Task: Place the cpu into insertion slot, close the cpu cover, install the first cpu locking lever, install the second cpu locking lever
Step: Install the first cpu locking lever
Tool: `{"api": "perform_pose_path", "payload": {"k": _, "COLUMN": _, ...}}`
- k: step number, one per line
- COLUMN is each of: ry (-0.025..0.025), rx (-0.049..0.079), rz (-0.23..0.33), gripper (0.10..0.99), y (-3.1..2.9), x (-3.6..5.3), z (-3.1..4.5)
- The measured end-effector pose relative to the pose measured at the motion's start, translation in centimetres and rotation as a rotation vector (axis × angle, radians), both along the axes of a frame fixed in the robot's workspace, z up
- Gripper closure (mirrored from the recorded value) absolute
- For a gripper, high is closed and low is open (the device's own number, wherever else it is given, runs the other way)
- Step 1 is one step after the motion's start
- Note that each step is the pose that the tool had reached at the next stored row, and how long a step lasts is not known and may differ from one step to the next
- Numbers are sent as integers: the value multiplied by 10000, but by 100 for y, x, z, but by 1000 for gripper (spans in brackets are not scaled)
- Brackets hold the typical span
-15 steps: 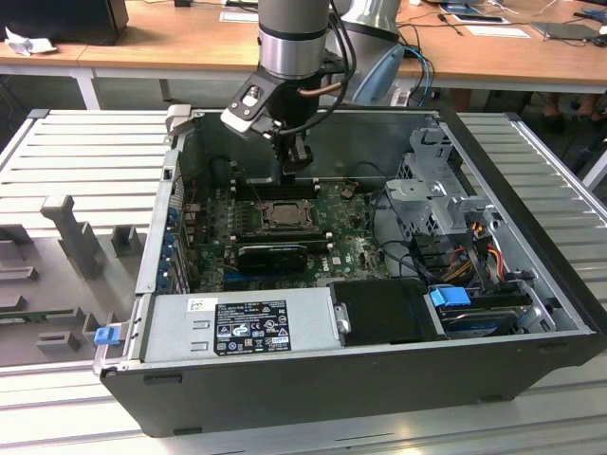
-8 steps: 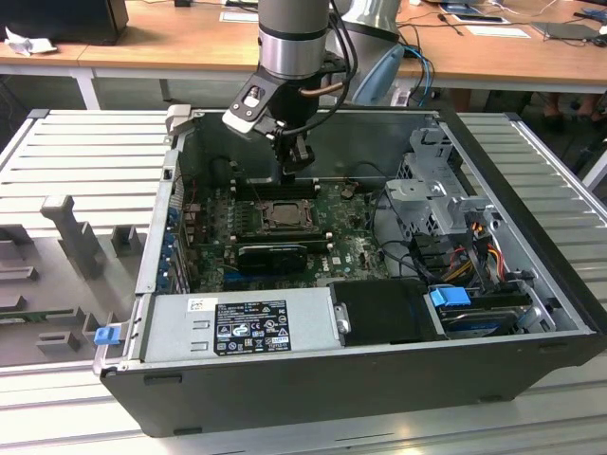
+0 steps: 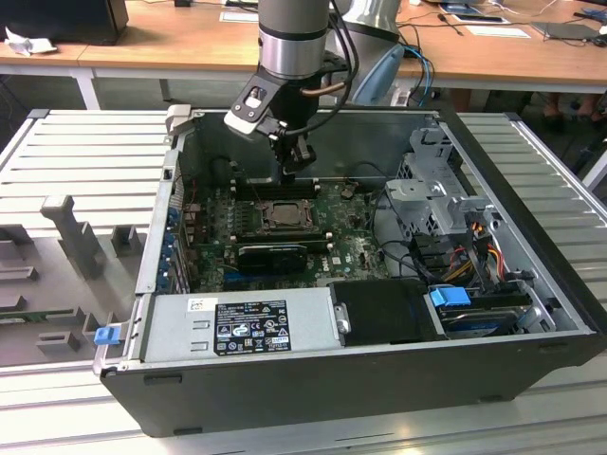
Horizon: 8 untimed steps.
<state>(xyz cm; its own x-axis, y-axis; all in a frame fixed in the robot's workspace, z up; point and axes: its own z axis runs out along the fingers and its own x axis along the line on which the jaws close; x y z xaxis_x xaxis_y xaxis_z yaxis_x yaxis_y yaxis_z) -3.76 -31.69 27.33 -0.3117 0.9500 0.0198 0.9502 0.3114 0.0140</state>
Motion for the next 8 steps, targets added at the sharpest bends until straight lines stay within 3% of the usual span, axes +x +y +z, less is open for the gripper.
{"api": "perform_pose_path", "payload": {"k": 8, "ry": 0, "rx": 0, "rz": 675, "gripper": 980, "y": 0, "x": 0, "z": 0}}
